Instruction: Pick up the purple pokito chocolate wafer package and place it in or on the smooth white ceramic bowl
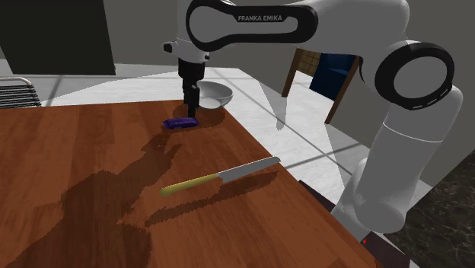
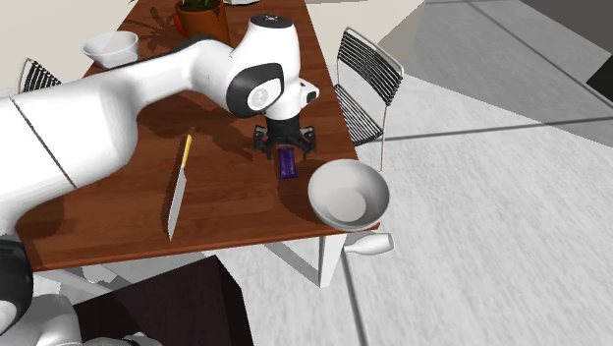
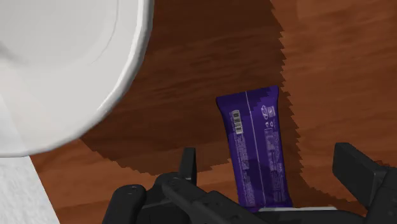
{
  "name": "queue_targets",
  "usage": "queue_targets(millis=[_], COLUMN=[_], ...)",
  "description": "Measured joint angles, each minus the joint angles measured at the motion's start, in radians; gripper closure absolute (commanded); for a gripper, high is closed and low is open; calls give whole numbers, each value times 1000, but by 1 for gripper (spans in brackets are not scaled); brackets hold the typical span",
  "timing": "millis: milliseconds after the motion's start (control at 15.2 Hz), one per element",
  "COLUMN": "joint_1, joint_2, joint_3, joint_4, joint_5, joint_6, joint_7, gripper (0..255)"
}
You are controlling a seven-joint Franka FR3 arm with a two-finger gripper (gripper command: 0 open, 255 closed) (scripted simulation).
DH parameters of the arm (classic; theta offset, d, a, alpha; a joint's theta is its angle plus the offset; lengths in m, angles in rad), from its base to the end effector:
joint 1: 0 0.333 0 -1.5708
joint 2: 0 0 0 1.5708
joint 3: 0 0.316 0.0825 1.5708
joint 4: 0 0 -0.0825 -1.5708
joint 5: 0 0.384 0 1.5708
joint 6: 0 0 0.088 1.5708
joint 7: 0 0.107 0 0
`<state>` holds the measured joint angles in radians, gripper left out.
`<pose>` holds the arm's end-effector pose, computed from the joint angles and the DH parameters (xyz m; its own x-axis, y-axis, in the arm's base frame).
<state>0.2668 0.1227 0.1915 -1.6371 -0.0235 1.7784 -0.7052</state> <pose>0.5439 0.2597 0.5413 0.3933 0.9193 0.0160 0.9192 -0.3935 0.0134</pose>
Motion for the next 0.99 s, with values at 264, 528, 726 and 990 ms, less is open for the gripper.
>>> queue_targets(millis=[264, 528, 726, 990], joint_1=[15, 16, 15, 16], joint_2=[39, 44, 46, 45], joint_3=[14, 15, 14, 14], joint_4=[14, -37, -50, -52], joint_5=[-14, -16, -16, -16], joint_6=[21, 77, 91, 94], joint_7=[-29, -27, -28, -28], gripper=[0, 0, 0, 0])
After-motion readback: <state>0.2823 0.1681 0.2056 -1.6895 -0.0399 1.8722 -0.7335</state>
